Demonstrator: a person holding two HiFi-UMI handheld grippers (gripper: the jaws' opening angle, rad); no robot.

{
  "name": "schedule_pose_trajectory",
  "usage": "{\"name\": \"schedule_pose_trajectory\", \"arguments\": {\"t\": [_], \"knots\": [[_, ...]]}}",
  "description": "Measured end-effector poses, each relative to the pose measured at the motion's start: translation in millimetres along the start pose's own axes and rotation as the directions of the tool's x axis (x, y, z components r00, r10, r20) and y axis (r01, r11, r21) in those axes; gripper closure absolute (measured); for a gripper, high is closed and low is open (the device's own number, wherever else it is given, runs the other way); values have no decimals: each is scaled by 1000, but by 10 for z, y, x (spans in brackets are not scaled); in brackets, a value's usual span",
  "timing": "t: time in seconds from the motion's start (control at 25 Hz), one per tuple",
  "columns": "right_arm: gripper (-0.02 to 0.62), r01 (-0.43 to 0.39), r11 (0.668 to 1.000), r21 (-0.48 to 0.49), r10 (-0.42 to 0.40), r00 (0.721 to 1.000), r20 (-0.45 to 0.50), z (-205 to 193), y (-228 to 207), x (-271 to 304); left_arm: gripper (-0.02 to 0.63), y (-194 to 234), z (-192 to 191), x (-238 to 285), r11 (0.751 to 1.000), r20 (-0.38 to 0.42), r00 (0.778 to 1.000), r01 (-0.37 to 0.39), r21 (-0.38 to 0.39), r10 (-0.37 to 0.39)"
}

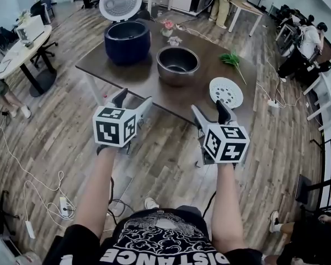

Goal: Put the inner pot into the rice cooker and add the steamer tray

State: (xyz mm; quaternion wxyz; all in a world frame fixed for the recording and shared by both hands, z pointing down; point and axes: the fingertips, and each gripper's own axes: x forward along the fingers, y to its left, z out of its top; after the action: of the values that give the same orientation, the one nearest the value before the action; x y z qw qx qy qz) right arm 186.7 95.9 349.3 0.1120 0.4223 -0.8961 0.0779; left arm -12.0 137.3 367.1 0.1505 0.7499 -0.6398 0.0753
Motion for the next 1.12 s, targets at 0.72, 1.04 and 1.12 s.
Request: {"name": "schedule_pose_trajectory", "arguments": {"t": [0.72,1.04,1.12], "knots": [[185,25,1000,19,-25,1000,12,-19,-145,499,178,284,92,405,999,8,1000,7,50,-7],[176,22,999,25,-23,999,22,43,-421,924,175,442,263,853,998,23,1000,-1,56,-1],[176,26,999,31,-27,999,22,87,-538,1066,173,487,330,1027,998,20,1000,0,59,-1]]}}
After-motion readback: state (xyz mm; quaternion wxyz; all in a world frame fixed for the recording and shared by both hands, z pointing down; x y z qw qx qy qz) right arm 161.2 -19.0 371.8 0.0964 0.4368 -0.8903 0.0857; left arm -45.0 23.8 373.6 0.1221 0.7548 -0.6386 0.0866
